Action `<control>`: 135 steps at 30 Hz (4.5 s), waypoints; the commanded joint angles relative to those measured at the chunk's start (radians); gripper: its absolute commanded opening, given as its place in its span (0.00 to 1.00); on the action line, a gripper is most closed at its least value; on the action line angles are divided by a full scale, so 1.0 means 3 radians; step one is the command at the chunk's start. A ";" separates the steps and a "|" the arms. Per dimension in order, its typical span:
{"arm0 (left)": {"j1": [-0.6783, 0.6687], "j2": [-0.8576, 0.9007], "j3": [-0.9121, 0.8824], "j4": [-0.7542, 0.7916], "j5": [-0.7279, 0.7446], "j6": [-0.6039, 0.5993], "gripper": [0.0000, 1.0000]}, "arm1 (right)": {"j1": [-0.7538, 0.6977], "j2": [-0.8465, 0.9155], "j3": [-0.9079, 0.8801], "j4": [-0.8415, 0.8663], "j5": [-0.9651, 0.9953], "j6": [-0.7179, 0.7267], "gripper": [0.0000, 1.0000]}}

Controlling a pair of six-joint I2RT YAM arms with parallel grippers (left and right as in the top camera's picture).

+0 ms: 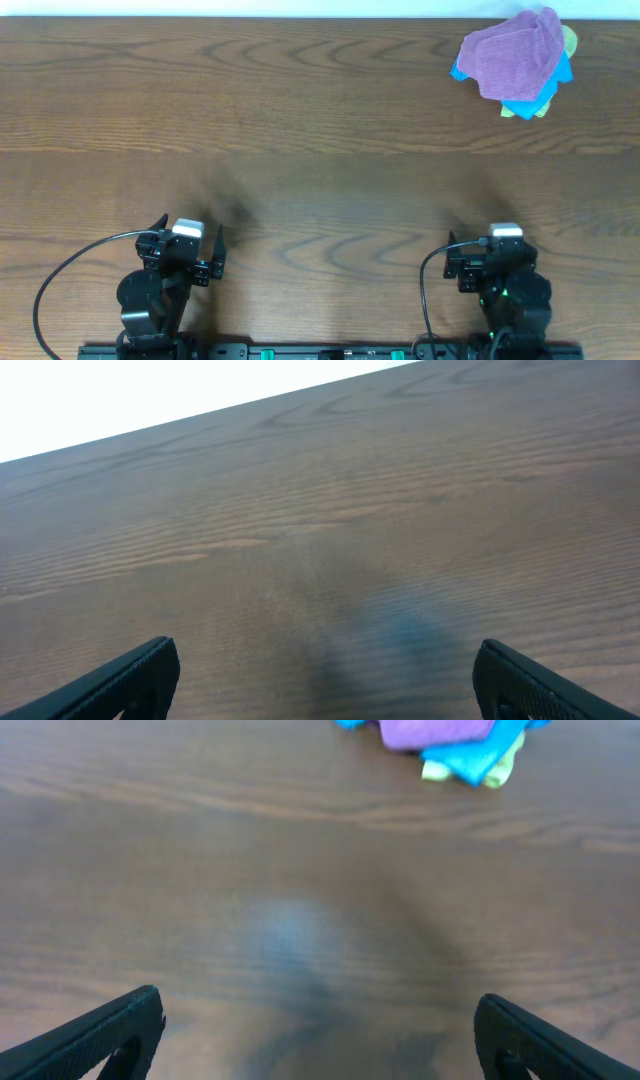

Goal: Fold the cloth

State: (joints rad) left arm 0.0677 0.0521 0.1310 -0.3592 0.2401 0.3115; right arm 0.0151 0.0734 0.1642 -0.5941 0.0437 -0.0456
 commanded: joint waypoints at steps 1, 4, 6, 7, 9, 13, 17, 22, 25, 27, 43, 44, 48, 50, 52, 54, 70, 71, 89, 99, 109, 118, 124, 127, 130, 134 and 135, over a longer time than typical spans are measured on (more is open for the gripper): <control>-0.0014 -0.0031 -0.0072 -0.0010 0.0028 -0.0014 0.95 | -0.0024 0.0127 -0.0037 -0.0003 -0.0011 -0.0039 0.99; -0.0015 -0.0031 -0.0072 -0.0010 0.0028 -0.0014 0.95 | -0.0024 0.0140 -0.0014 -0.0052 -0.0011 -0.0039 0.99; -0.0014 -0.0031 -0.0072 -0.0010 0.0028 -0.0014 0.95 | -0.0024 0.0140 0.0034 -0.0163 -0.0011 -0.0039 0.99; -0.0014 -0.0031 -0.0072 -0.0010 0.0028 -0.0014 0.95 | -0.0024 0.0145 0.0061 -0.0215 -0.0011 -0.0039 0.99; -0.0015 -0.0031 -0.0072 -0.0010 0.0028 -0.0014 0.95 | -0.0024 0.0188 0.0090 -0.0217 -0.0011 -0.0039 0.99; -0.0014 -0.0031 -0.0072 -0.0010 0.0028 -0.0015 0.95 | -0.0024 0.0337 0.0142 -0.0319 -0.0011 -0.0039 0.99; -0.0014 -0.0031 -0.0072 -0.0010 0.0028 -0.0014 0.95 | -0.0027 0.0431 0.0289 -0.0623 0.0004 -0.0041 0.99; -0.0014 -0.0031 -0.0072 -0.0010 0.0028 -0.0014 0.95 | -0.0028 0.0647 0.0613 -0.1114 0.0280 -0.0041 0.99; -0.0015 -0.0031 -0.0072 -0.0011 0.0028 -0.0014 0.95 | -0.0028 0.0858 0.0858 -0.1329 0.0282 -0.0041 0.99; -0.0014 -0.0031 -0.0072 -0.0011 0.0028 -0.0014 0.95 | -0.0028 0.0994 0.1016 -0.1339 0.0289 -0.0039 0.99; -0.0014 -0.0031 -0.0072 -0.0011 0.0028 -0.0014 0.95 | -0.0034 0.2293 0.2372 -0.1414 0.0008 -0.0034 0.99; -0.0014 -0.0031 -0.0072 -0.0011 0.0028 -0.0014 0.95 | -0.0034 0.2383 0.2454 -0.1372 -0.0001 -0.0005 0.99; -0.0015 -0.0031 -0.0072 -0.0010 0.0028 -0.0014 0.95 | -0.0034 0.2711 0.2766 -0.1095 0.0062 0.0169 0.99; -0.0014 -0.0031 -0.0072 -0.0010 0.0028 -0.0014 0.95 | -0.0034 0.2857 0.2909 -0.1031 0.0252 0.0355 0.99; -0.0014 -0.0031 -0.0072 -0.0010 0.0028 -0.0014 0.95 | -0.0034 0.3035 0.3073 -0.1025 0.0455 0.0481 0.99; -0.0015 -0.0031 -0.0072 -0.0011 0.0028 -0.0014 0.95 | -0.0041 0.3187 0.3198 -0.1024 0.0535 0.0487 0.99; -0.0014 -0.0031 -0.0072 -0.0011 0.0028 -0.0014 0.95 | -0.0778 0.4738 0.4358 -0.0633 0.0184 0.0585 0.99; -0.0014 -0.0031 -0.0072 -0.0011 0.0028 -0.0014 0.95 | -0.0791 0.4835 0.4415 -0.0566 0.0183 0.0582 0.99; -0.0014 -0.0031 -0.0072 -0.0010 0.0028 -0.0014 0.95 | -0.0844 0.5992 0.4639 0.1010 0.0120 0.0159 0.99; -0.0014 -0.0031 -0.0072 -0.0010 0.0028 -0.0014 0.95 | -0.0868 0.6669 0.4645 0.1792 0.0085 0.0148 0.98; -0.0015 -0.0031 -0.0072 -0.0010 0.0028 -0.0014 0.95 | -0.0913 0.7121 0.4906 0.2102 -0.0014 0.0098 0.95; -0.0014 -0.0031 -0.0072 -0.0011 0.0028 -0.0014 0.95 | -0.0913 0.7352 0.5086 0.2079 -0.0051 0.0097 0.77; -0.0014 -0.0031 -0.0072 -0.0011 0.0028 -0.0014 0.95 | -0.0912 0.7351 0.5103 0.2090 -0.0050 0.0066 0.21; -0.0014 -0.0031 -0.0072 -0.0010 0.0028 -0.0014 0.95 | -0.0895 0.7296 0.5105 0.2051 -0.0052 0.0033 0.01; -0.0015 -0.0031 -0.0072 -0.0011 0.0028 -0.0014 0.95 | -0.0848 0.7151 0.5105 0.1998 -0.0048 -0.0081 0.01; -0.0015 -0.0031 -0.0072 -0.0010 0.0028 -0.0014 0.95 | -0.0771 0.6884 0.5107 0.1874 -0.0045 -0.0233 0.01; -0.0014 -0.0031 -0.0072 -0.0010 0.0028 -0.0014 0.95 | -0.0760 0.6840 0.5107 0.1851 -0.0032 -0.0254 0.01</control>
State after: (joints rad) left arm 0.0681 0.0502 0.1310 -0.3592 0.2401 0.3115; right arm -0.2379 2.2250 1.6741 -0.0360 0.0322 -0.0734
